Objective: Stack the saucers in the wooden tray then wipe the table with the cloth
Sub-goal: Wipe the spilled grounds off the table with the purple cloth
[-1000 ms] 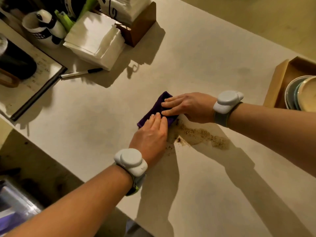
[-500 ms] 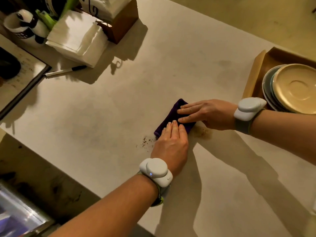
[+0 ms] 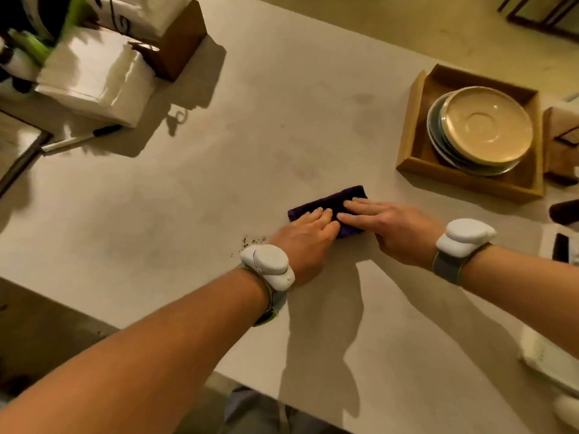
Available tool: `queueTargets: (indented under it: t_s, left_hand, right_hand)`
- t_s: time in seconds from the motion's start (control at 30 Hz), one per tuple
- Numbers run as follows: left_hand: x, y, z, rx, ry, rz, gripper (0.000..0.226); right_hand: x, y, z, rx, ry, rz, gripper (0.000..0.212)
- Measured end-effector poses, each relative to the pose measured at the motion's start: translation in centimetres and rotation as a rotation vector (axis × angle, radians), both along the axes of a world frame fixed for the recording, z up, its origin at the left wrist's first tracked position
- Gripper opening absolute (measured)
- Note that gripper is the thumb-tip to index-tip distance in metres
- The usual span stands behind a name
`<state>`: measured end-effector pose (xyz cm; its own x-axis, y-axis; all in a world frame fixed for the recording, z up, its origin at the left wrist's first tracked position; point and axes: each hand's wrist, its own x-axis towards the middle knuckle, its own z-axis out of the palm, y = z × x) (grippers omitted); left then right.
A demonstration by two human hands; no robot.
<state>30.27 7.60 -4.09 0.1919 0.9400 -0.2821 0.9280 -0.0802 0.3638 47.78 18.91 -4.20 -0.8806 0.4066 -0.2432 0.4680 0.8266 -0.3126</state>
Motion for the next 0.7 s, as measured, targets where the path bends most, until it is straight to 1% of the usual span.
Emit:
queueTargets:
  t_s: [0.1, 0.33, 0.53, 0.7]
  left_hand:
    - [-0.5, 0.1, 0.1, -0.031, 0.005, -0.116, 0.057]
    - [-1.2, -1.1, 0.3, -0.044, -0.026, -0.255, 0.056]
    - [-1.4, -3.4, 0.4, -0.031, -0.054, -0.317, 0.058]
    - [-1.4, -6.2, -0.1, -0.014, -0.08, -0.354, 0.057]
  right_hand:
    - [0.8, -2.3, -0.1, 0.046, 0.011, -0.104, 0.072]
    - [1.3, -7.7, -0.4, 0.098, 0.008, -0.294, 0.065]
    - [1.3, -11.8, 0.0, 0.046, 0.056, -0.396, 0.065]
    - [1.6, -15.2, -0.1, 0.056, 0.074, -0.44, 0.069]
